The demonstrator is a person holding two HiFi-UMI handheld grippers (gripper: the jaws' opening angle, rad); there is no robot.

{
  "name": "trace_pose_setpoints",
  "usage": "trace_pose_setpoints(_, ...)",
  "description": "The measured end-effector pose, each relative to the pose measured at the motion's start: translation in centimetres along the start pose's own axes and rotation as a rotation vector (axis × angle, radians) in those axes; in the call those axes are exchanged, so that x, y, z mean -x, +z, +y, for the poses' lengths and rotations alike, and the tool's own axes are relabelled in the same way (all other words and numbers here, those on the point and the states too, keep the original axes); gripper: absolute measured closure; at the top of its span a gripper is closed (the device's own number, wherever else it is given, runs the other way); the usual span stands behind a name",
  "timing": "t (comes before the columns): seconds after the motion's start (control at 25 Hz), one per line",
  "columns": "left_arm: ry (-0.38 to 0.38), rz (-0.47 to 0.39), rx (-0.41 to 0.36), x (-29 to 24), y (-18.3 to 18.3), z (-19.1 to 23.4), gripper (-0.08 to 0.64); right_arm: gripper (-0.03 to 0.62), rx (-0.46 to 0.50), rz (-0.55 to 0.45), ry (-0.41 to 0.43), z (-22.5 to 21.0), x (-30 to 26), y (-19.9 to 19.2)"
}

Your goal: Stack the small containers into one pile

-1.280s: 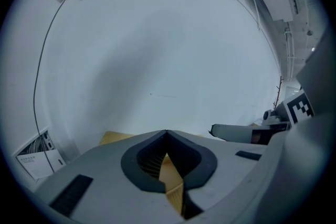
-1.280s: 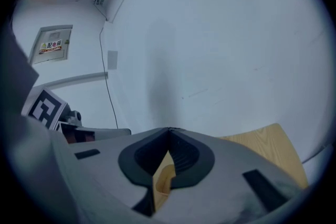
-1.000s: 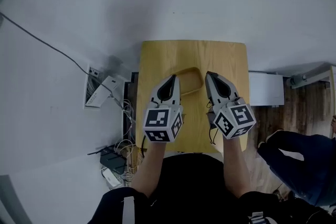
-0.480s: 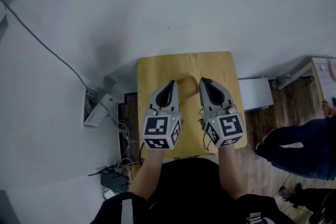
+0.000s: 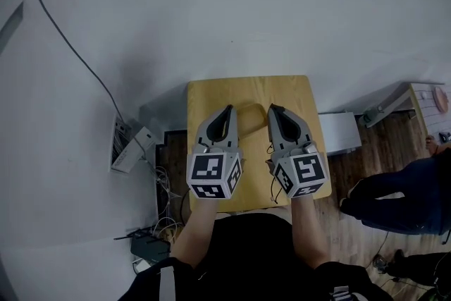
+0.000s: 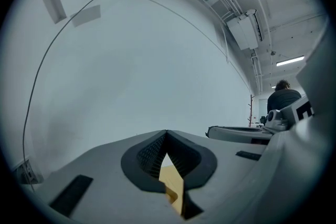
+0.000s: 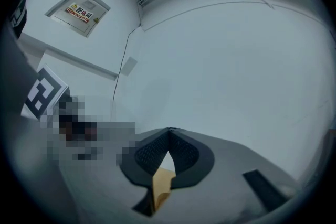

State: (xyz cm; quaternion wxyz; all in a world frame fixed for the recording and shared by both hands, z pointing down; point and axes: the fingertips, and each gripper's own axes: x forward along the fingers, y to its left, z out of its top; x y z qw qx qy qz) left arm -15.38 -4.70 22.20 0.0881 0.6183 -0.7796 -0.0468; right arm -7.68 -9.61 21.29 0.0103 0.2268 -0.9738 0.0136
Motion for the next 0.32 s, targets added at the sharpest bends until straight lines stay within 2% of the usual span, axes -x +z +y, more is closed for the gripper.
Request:
trace_pose_setpoints(0.16, -0.002, 0.009, 0.016, 0.6, -0.8, 0.0, 0.558, 0.588, 0.046, 0.026, 0.004, 0.8, 0.1, -0.6)
trace_pose_setpoints(0.32, -0.009, 0.012, 0.021, 1.0, -1.4, 0.7, 0.558, 0.588, 0.048, 0.025, 0.004, 1.6, -0.2, -1.0)
